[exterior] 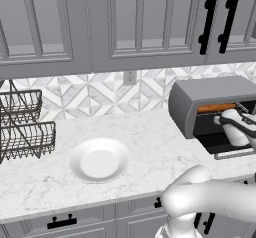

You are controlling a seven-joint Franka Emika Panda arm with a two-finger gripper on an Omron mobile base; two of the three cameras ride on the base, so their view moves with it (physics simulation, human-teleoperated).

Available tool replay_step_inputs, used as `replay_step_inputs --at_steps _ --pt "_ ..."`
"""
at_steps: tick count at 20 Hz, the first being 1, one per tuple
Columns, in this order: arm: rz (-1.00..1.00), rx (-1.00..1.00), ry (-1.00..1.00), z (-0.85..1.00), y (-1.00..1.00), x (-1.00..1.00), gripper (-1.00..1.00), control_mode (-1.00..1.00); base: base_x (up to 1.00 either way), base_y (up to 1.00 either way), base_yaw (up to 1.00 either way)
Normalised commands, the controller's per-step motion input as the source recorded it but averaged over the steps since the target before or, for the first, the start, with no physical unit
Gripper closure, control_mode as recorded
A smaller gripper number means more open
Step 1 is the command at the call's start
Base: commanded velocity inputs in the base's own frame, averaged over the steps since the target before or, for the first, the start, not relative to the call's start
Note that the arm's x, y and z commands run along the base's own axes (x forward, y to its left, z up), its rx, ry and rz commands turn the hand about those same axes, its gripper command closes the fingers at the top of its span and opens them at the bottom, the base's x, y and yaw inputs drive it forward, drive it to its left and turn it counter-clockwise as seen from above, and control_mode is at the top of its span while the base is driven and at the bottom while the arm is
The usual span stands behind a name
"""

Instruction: Pick up the kebab skewer and baguette bread, and place them inside the toaster oven. Close the toaster oven door and start by setting the timer.

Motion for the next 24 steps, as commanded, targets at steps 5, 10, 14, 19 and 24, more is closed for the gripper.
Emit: replay_step_inputs --at_steps 5,10,14,19,24 --pt "0.00 0.00 0.02 0.11 -0.10 -0.46 -1.00 -1.00 0.00 0.00 0.00" --pt "0.00 0.00 0.03 0.12 -0.13 -0.41 -1.00 -1.00 0.00 0.00 0.00" --pt "0.00 0.00 0.03 0.09 -0.19 -0.41 -1.00 -1.00 0.00 0.00 0.00" --pt "0.00 0.00 0.04 0.02 -0.29 -0.58 -1.00 -1.00 0.00 0.00 0.00" --pt "0.00 0.00 0.03 0.00 -0.23 -0.84 -1.00 -1.00 0.00 0.00 0.00"
